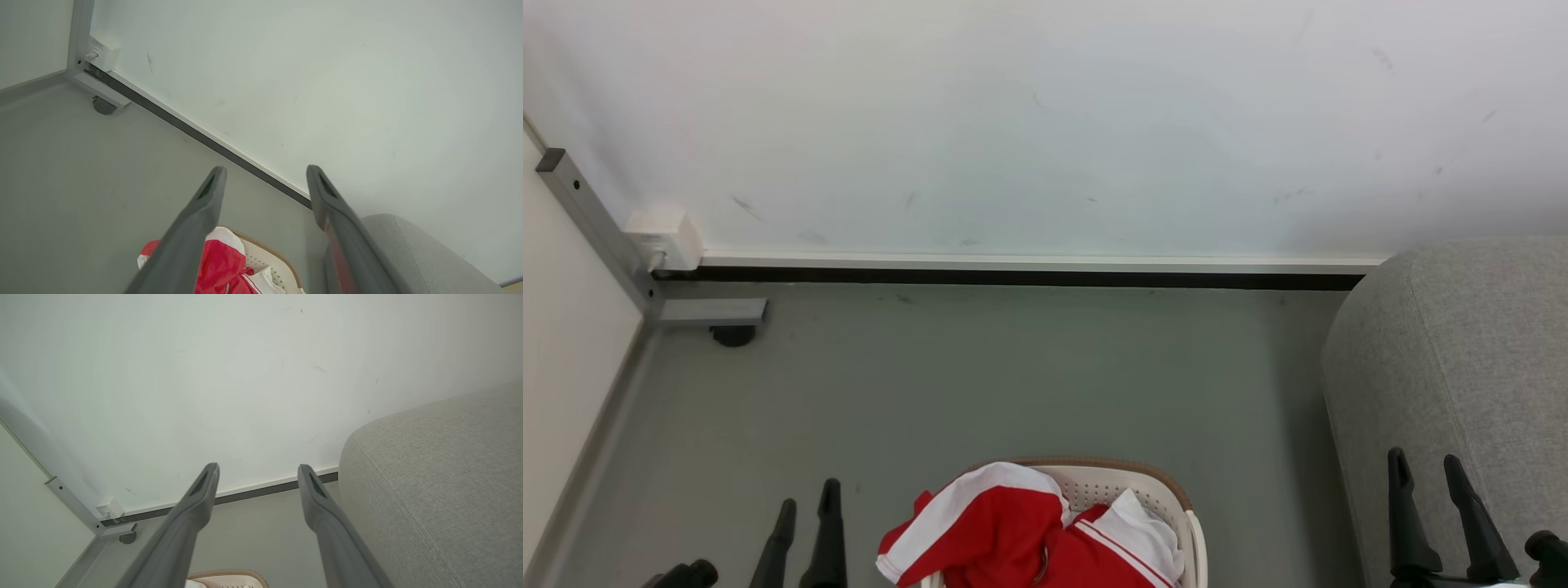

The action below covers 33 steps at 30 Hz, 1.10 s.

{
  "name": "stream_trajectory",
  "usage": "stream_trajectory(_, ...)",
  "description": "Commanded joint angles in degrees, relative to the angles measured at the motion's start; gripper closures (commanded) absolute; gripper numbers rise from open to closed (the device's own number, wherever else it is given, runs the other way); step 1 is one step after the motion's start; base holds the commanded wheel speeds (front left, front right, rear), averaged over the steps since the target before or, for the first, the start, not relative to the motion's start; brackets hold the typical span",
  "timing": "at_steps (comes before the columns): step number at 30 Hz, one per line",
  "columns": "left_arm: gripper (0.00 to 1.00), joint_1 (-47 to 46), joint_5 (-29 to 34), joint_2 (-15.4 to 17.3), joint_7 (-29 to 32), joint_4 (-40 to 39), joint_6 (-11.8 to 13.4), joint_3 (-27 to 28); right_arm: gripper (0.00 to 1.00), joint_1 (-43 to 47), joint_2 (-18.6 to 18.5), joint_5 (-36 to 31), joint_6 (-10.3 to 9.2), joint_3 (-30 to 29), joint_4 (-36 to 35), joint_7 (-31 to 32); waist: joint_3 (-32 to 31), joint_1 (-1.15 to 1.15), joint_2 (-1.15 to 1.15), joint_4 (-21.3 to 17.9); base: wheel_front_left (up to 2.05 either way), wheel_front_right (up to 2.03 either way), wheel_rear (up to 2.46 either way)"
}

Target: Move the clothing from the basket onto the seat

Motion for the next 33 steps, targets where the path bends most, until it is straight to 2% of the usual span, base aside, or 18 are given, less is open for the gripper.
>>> stream_trajectory(1, 0.00, 0.2, 1.2, 0.5, -0.6, -0.6, -0.2, 0.0, 0.00, 0.4, -0.6, -1.3, -0.08, -0.3, -0.4, -0.7, 0.0, 0.00, 0.00, 0.0, 0.00, 0.00, 0.00)
stream_trajectory(33, 0.00, 1.9, 18.4, 0.9, -4.2, -0.8, -0.2, -1.6, 0.00, 1.8, -0.7, -12.9, -0.11, -2.8, 2.8, -4.3, -0.2, 0.00, 0.00, 0.2, 0.00, 0.00, 0.00)
